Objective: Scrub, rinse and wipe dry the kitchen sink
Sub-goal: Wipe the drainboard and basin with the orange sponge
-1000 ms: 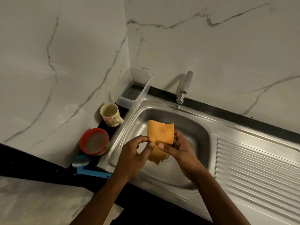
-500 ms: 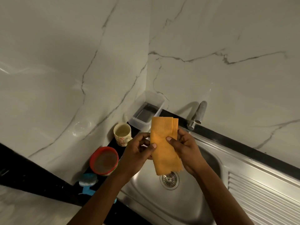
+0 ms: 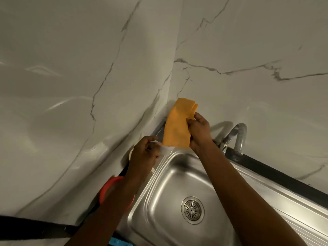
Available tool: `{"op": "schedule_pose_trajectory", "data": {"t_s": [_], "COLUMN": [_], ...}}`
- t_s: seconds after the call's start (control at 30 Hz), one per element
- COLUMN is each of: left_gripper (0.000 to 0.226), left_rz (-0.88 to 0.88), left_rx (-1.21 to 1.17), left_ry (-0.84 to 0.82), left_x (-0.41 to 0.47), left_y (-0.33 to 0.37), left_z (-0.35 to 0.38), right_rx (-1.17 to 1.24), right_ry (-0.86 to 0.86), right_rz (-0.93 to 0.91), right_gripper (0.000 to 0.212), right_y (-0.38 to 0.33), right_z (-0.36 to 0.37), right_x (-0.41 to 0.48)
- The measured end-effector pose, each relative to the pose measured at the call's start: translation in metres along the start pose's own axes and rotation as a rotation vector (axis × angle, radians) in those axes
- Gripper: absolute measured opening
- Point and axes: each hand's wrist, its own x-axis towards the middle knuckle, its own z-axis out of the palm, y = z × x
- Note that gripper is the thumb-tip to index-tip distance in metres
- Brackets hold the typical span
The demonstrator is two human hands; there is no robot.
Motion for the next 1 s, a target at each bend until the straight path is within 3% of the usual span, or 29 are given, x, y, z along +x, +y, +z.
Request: {"op": "schedule_pose_trajectory", "data": {"t_s": [0.2,0.5,0.7,0.83,1.0], "left_gripper": [0.021,0.02,0.017,0.014,0.015], "left_rz": [0.027,0.037,0.019,0.033,0.061], "left_rx": [0.086,0.157,0.147,0.168,0.19], "left_ry": [0.022,-0.01,-0.041,-0.054,-0.068], "left_x": [0.014,0.02,0.013,0.011,0.009], "left_y": [-0.01,-0.021,-0.024,-0.025,-0.022], "left_z": [-0.017,-0.027,-0.031,-0.031,-0.031], "right_rx": [0.071,-0.048,-0.179,-0.28,-0.255], "right_ry": [0.209,0.32,0.233,0.278,0.225], "right_rz": [0.121,0.219,0.322,0.322,0.37], "right_gripper": [0.04,0.046,0.04,0.033,0.045], "right_y": [0.017,0.053,0.063,0.079,0.08], "right_z": [0.037,0.074,0.081,0.076,0.072], "right_x": [0.05,0.084,0.088,0.105,0.112]}}
